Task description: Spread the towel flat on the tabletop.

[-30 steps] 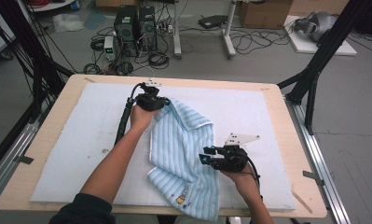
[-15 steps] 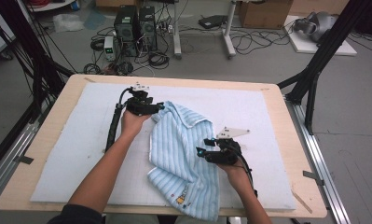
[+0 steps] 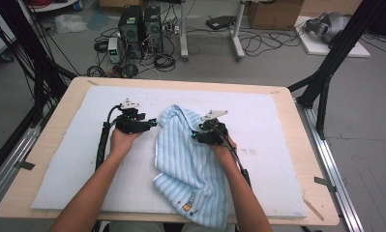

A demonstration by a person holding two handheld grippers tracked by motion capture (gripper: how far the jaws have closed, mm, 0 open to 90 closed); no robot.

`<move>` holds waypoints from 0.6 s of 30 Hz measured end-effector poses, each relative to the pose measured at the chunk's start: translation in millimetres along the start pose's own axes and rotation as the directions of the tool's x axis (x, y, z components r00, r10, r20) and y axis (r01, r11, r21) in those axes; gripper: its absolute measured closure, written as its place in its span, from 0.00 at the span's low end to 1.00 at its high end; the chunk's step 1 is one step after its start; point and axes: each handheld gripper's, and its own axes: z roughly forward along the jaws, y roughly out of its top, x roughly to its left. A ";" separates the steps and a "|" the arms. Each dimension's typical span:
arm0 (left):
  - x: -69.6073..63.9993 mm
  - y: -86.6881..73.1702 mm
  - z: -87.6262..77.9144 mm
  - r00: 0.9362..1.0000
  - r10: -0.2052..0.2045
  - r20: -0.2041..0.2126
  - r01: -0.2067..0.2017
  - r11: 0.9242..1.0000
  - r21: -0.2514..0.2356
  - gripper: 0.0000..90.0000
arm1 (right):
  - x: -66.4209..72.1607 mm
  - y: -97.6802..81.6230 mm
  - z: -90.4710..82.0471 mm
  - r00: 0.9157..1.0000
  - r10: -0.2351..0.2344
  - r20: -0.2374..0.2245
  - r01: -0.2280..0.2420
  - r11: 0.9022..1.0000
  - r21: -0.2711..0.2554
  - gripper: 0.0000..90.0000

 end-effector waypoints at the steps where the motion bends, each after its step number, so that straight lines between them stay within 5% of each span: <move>1: 0.8 -2.5 -0.4 1.000 0.000 -0.001 0.000 1.000 0.001 0.47 | -0.5 2.6 3.2 1.000 -0.015 0.007 0.015 1.000 0.011 0.64; 3: 1.9 -7.0 -0.5 1.000 -0.005 -0.001 0.005 1.000 0.005 0.47 | -2.0 9.0 9.5 0.997 -0.061 0.040 0.059 0.997 0.045 0.74; 4: 2.7 -8.3 -0.4 1.000 -0.006 0.002 0.006 1.000 0.018 0.47 | -3.4 12.7 10.7 0.994 -0.082 0.076 0.077 0.995 0.060 0.87; 5: 3.1 -8.9 -0.3 1.000 -0.006 0.003 0.006 1.000 0.024 0.46 | -4.2 16.7 10.9 0.983 -0.138 0.124 0.127 0.988 0.092 0.94; 6: 3.3 -8.9 -1.0 1.000 -0.006 0.004 0.006 1.000 0.024 0.46 | -5.2 20.5 10.9 0.960 -0.198 0.200 0.177 0.977 0.118 0.94; 7: 3.4 -8.5 -1.8 1.000 -0.008 0.003 0.008 1.000 0.018 0.46 | -10.6 24.2 10.3 0.950 -0.202 0.237 0.174 0.975 0.136 0.95; 8: 3.0 -7.8 -2.3 1.000 -0.011 0.002 0.011 1.000 0.011 0.46 | -17.8 27.4 8.8 0.944 -0.183 0.274 0.148 0.979 0.143 0.95; 12: -1.3 -6.3 -2.6 1.000 -0.006 0.004 0.006 1.000 -0.002 0.46 | -54.5 24.6 -4.2 0.889 -0.049 0.456 0.001 0.995 0.104 0.92; 14: -3.2 -6.4 -1.3 1.000 0.004 0.027 -0.004 1.000 -0.022 0.46 | -67.9 19.1 -15.3 0.866 0.032 0.499 -0.068 0.996 0.054 0.82; 18: -8.0 -4.1 4.5 0.999 -0.002 0.032 0.004 0.998 -0.063 0.49 | -77.1 12.3 -37.1 0.875 0.112 0.470 -0.111 0.993 -0.030 0.63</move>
